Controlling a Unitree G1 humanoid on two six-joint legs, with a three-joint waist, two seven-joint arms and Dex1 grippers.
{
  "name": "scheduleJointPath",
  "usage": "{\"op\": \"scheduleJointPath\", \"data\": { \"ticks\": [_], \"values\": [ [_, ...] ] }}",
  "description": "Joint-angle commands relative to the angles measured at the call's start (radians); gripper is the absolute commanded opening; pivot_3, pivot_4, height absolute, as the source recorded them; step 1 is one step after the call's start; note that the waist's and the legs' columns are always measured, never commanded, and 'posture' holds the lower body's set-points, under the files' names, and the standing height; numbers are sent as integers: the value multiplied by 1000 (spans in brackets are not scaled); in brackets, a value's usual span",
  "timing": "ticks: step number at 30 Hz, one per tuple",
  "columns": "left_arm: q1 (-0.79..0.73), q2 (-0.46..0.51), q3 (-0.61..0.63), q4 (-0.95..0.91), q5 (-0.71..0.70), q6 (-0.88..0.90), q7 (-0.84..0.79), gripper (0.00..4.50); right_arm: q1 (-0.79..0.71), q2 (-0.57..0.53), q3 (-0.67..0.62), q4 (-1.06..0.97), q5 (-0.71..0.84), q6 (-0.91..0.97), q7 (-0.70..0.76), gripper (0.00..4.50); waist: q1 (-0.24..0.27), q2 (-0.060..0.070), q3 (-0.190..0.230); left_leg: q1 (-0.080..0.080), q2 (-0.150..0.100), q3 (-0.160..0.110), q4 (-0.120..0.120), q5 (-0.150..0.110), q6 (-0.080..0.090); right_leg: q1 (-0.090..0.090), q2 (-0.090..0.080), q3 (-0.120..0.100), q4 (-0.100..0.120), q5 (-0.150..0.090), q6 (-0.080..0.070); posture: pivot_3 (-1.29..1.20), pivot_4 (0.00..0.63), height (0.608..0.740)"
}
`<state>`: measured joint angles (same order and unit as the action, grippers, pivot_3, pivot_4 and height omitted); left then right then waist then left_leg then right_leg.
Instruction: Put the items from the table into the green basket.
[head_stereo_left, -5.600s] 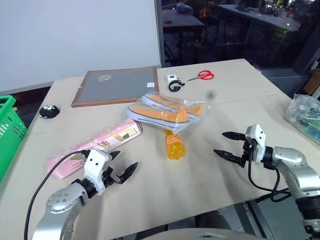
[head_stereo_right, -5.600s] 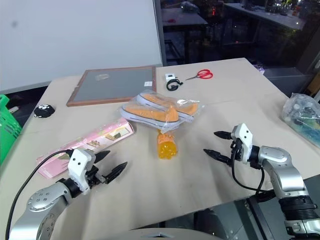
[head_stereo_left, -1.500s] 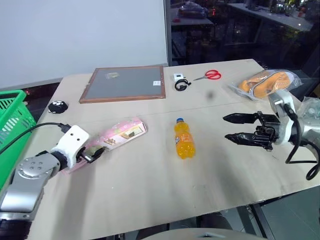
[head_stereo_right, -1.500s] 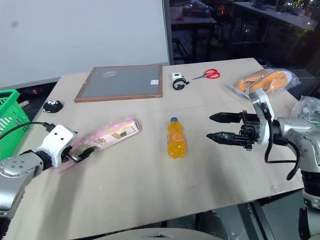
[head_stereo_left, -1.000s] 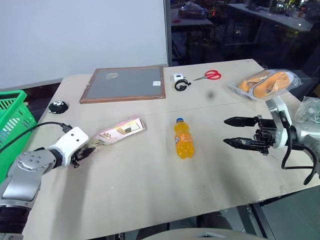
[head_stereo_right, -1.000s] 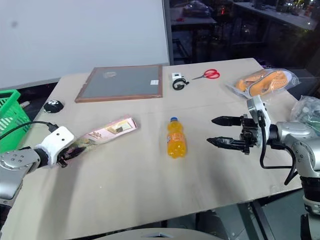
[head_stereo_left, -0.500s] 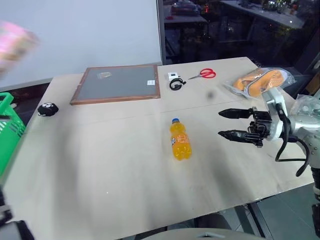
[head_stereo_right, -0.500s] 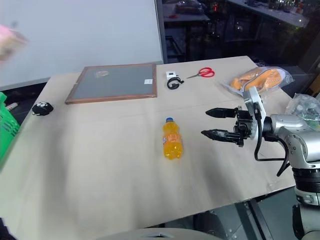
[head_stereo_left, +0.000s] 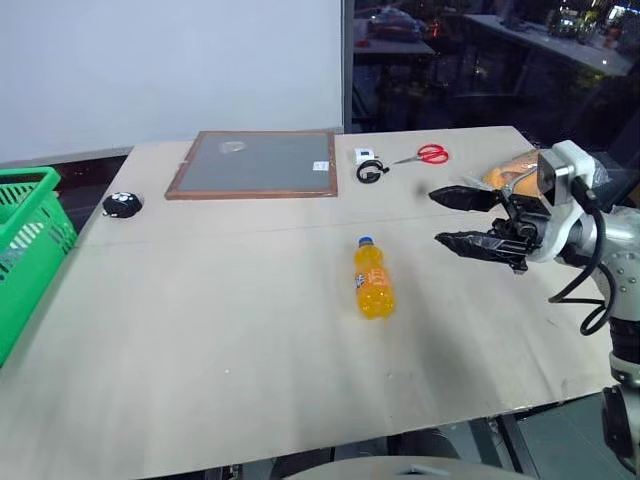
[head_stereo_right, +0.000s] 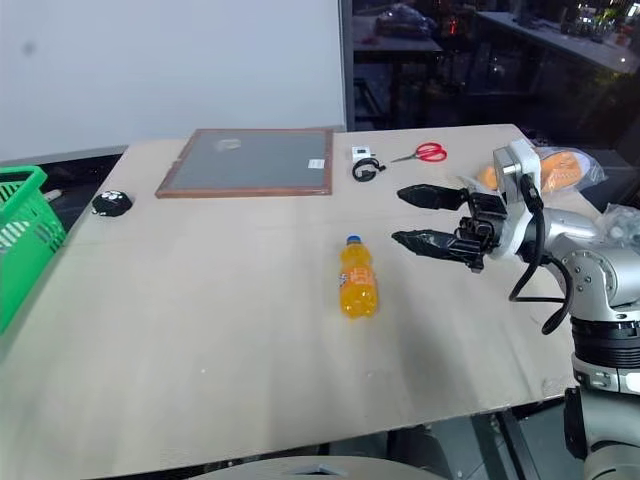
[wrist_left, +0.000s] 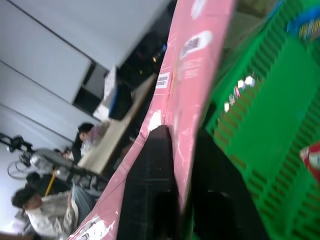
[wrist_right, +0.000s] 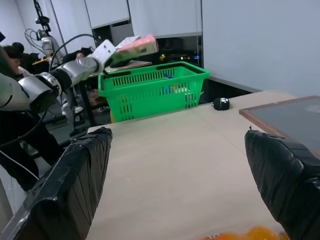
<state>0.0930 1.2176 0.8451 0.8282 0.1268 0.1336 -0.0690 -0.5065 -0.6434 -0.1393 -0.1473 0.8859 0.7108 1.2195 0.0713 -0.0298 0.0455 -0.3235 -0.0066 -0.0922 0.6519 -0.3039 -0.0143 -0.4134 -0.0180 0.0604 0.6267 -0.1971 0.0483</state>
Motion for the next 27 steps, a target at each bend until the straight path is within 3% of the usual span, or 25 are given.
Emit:
{"op": "scheduleJointPath", "data": {
  "ticks": [1, 5, 6, 8, 10, 12, 17, 20, 27],
  "values": [
    [-50, 38, -36, -16, -31, -49, -16, 2175, -27, -1, -20, -15, 14, -15, -1, 4500, 4, -2, -1, 0, 0, 0, 0, 0, 0, 0, 0, -1, 0, 0, 0, 180, 0, 740],
    [-131, -12, -42, -116, -125, -67, -80, 4169, -22, -5, -20, -11, 5, -22, -2, 4500, 7, -3, -3, -1, 1, -2, 0, 0, -1, 0, 0, -3, 0, 1, 1, 178, 0, 740],
    [-146, -23, -51, -138, -136, -60, -90, 4437, -20, -6, -19, -9, 1, -26, -2, 4500, 6, -3, -2, -1, 1, -2, 0, 0, -1, 0, 0, -3, 0, 2, 2, 178, 0, 740],
    [-187, -57, -73, -200, -173, -67, -122, 4437, -15, -8, -17, -9, -5, -33, -1, 4500, 4, -1, -2, -1, 1, -2, 0, 0, -1, 0, 0, -3, 0, 3, 2, 173, 0, 740],
    [-252, -137, -117, -342, -296, 7, -239, 4437, -9, -8, -15, -8, -14, -41, -5, 4500, 4, -1, -3, -2, 1, -1, 0, 0, -1, 0, -1, -3, 0, 4, 0, 172, 0, 740],
    [-270, -217, -202, -548, -441, 118, -389, 4437, -6, -8, -15, -7, -20, -47, -8, 4500, 5, -1, -4, -2, 1, -1, 0, 0, -1, 0, -1, -3, 0, 5, -1, 172, 0, 740],
    [-209, -362, -452, -1127, -821, 466, -571, 4437, 11, -9, -21, -8, -38, -64, -25, 4500, -4, -3, -5, -4, -1, 0, 3, 0, -1, 0, -2, -1, 0, 5, -1, 152, 0, 740],
    [-211, -420, -586, -1258, -909, 616, -545, 4437, 33, -17, -22, -21, -49, -72, -33, 4500, -26, -1, -4, -3, -1, 3, 3, 0, 0, 0, -2, 4, 0, 5, -1, 133, 0, 740],
    [-299, -652, -819, -1305, -874, 846, -285, 4437, 109, -63, -34, -49, -92, -92, -49, 4500, -39, 6, -5, -1, 1, 3, 2, 0, 0, 0, 3, 5, 1, 5, -1, 100, 0, 740]
  ]
}}
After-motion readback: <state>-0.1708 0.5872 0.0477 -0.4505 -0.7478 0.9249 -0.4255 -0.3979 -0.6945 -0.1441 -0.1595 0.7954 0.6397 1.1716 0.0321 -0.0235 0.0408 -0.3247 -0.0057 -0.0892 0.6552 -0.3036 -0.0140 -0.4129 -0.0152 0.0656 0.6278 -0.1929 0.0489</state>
